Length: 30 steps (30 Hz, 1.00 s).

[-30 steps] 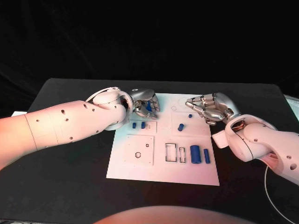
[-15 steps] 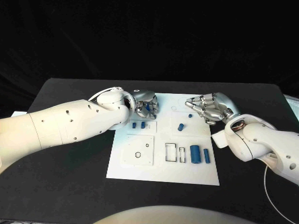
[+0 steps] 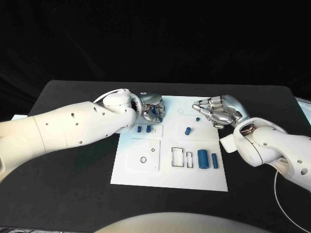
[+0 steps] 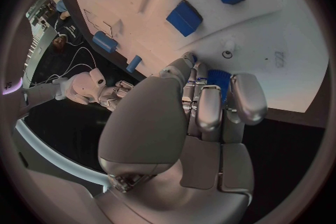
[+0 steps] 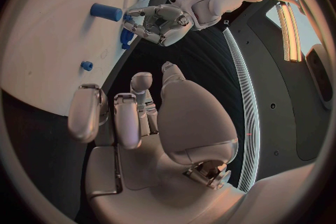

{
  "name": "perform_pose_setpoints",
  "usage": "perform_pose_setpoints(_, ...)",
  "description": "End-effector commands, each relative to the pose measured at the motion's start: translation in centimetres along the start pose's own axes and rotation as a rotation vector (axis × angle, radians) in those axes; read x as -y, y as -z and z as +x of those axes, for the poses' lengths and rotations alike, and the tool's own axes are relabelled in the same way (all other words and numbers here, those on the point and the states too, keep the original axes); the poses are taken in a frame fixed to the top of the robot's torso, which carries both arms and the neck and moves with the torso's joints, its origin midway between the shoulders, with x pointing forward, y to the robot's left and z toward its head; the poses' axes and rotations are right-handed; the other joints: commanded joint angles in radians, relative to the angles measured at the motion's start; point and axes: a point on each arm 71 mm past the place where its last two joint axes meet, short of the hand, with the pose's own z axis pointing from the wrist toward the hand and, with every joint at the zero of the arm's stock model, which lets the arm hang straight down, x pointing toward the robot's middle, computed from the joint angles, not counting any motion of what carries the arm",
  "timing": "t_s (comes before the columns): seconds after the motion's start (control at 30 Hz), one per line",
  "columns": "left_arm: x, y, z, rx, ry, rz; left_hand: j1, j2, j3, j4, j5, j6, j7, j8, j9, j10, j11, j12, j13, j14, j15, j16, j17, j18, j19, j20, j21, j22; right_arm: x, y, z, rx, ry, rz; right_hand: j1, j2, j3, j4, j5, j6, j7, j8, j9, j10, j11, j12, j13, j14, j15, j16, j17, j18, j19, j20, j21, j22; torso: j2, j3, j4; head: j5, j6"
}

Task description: Assemble the parts on the task board

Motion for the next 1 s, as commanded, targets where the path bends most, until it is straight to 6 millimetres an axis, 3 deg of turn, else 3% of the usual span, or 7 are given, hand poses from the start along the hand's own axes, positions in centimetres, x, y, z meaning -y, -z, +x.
perform_pose_setpoints(0.03, 0.03, -0.04, 0.66, -0.054, -0.016, -0.008, -0.002, -0.011, 0.01, 0.0, 0.003, 0.01, 0.001, -0.004, -0.002, 0.014, -0.003, -0.007, 0.0, 0.031, -0.004, 0.001, -0.002, -0.009, 0.018, 0.0, 0.009, 0.006, -0.08, 0.0, 0.24, -0.019, 0.0, -0.008, -0.001, 0.008, -0.005, -0.003, 0.004, -0.003, -0.002, 0.001, 0.002, -0.009, 0.0, 0.004, -0.001, 0.054, 0.006, -0.006, 0.022, 0.011, -0.001, -0.001, -0.004, 0.0, -0.001, 0.0002, 0.0011, 0.001, -0.001)
perform_pose_setpoints(0.77, 0.28, -0.36, 1.18, -0.076, -0.011, 0.001, -0.012, 0.005, 0.088, -0.023, 0.003, 0.063, -0.008, -0.007, -0.009, 0.078, -0.017, -0.016, 0.01, 0.028, -0.016, 0.009, -0.025, -0.015, 0.02, -0.009, 0.055, 0.043, -0.1, -0.08, 0.39, -0.024, -0.002, -0.008, -0.001, 0.011, -0.006, -0.003, 0.006, -0.003, -0.003, 0.001, 0.002, -0.008, 0.0, 0.006, 0.0, 0.055, 0.006, -0.005, 0.024, 0.01, 0.0, -0.001, -0.003, 0.001, -0.001, 0.0014, -0.0005, 0.003, -0.004)
perform_pose_setpoints(0.87, 0.22, -0.31, 1.16, -0.064, 0.001, 0.0, -0.024, 0.016, 0.099, -0.023, -0.025, 0.076, -0.006, -0.006, -0.01, 0.087, -0.017, -0.019, 0.013, 0.027, -0.016, 0.009, -0.032, -0.017, 0.022, -0.009, 0.065, 0.051, -0.1, -0.11, 0.42, -0.024, -0.003, -0.009, -0.001, 0.011, -0.006, -0.003, 0.006, -0.003, -0.003, 0.001, 0.002, -0.008, 0.0, 0.006, 0.0, 0.055, 0.006, -0.005, 0.024, 0.01, 0.0, -0.001, -0.003, 0.001, -0.001, 0.001, -0.0008, 0.002, -0.006)
perform_pose_setpoints(1.0, 0.18, -0.14, 0.92, -0.036, 0.026, 0.006, -0.014, 0.022, 0.118, -0.04, -0.034, 0.081, 0.0, -0.009, -0.012, 0.092, -0.015, -0.025, 0.014, 0.027, -0.015, 0.012, -0.034, -0.019, 0.025, -0.01, 0.077, 0.059, -0.08, -0.14, 0.46, -0.025, -0.003, -0.008, -0.001, 0.011, -0.006, -0.003, 0.006, -0.003, -0.003, 0.001, 0.002, -0.008, 0.0, 0.006, 0.0, 0.055, 0.006, -0.005, 0.024, 0.01, 0.0, -0.001, -0.003, 0.001, -0.001, 0.0007, -0.0005, 0.002, -0.003)
